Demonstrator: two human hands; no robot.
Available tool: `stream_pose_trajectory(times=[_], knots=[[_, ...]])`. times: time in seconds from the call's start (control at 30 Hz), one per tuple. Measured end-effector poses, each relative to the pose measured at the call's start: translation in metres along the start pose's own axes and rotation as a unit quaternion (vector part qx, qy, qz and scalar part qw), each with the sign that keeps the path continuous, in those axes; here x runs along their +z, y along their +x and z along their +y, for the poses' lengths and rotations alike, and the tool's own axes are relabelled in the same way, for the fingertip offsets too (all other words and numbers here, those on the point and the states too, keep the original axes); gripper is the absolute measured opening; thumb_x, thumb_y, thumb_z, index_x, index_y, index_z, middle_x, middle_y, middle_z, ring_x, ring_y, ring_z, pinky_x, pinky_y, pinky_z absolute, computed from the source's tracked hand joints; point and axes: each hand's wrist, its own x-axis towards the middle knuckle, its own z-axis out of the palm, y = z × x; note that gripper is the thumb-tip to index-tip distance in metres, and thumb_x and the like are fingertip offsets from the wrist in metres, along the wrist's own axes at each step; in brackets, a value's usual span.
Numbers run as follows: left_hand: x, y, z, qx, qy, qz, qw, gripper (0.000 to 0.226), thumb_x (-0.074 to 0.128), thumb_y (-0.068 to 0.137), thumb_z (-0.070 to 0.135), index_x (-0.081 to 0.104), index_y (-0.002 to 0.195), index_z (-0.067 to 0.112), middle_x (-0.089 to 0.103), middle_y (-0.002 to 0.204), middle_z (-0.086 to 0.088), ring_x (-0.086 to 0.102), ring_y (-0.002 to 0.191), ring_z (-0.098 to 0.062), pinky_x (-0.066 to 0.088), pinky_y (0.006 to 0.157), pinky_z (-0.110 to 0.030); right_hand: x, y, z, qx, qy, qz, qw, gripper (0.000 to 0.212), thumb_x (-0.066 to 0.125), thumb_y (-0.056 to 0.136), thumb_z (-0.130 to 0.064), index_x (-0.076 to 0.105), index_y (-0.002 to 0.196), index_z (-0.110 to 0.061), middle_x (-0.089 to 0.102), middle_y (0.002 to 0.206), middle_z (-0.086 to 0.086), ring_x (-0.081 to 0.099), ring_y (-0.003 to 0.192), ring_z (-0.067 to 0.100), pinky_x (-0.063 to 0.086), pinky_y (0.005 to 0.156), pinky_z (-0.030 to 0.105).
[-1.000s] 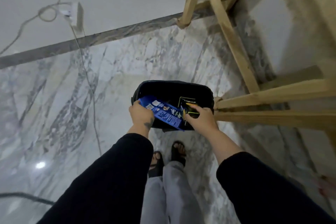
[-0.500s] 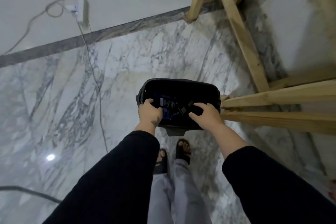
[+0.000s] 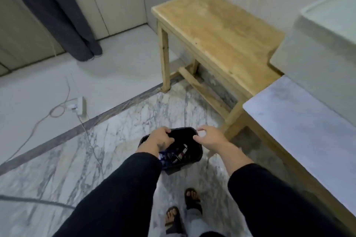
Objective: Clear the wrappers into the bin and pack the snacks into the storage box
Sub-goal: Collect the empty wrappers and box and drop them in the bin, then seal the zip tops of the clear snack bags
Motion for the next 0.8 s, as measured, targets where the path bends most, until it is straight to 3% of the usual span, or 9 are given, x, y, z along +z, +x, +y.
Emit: stream_pose_trajectory(times=[0.33,0.53,0.8], knots=[[0.021,-0.082,0.184,0.187,0.120,-0.008,0.975,0.047,0.063,0.088,0.023,0.050,0.131,0.010,0.056,0.131,-0.010,0.054,0.119,-0.026,0.044,0.103,-0.034,-0.117,-0.138,0.039,0.031,0.069,0.164,0.984,0.048,0.057,0.089,-0.041,0.051,0.133,-0.021,0.049,0.142,0.003,0.047,0.128,0.022,0.039,0.104,0.031],[0.099,-0.138,0.282,0.289,0.149,-0.039,0.945,0.042,0.058,0.092,0.019,0.048,0.132,0.013,0.056,0.132,-0.009,0.054,0.119,-0.025,0.043,0.101,-0.033,-0.169,-0.221,0.118,0.077,0.106,0.275,0.953,0.048,0.058,0.088,-0.044,0.053,0.132,-0.024,0.053,0.137,0.003,0.054,0.120,0.021,0.043,0.101,0.033],[0.229,-0.216,0.385,0.377,0.152,-0.086,0.910,0.040,0.061,0.089,0.018,0.054,0.128,0.011,0.059,0.128,-0.011,0.057,0.118,-0.028,0.046,0.095,-0.034,-0.223,-0.335,0.254,0.150,0.123,0.343,0.919,0.044,0.057,0.089,-0.035,0.054,0.130,-0.020,0.055,0.134,0.007,0.056,0.116,0.025,0.045,0.091,0.031]])
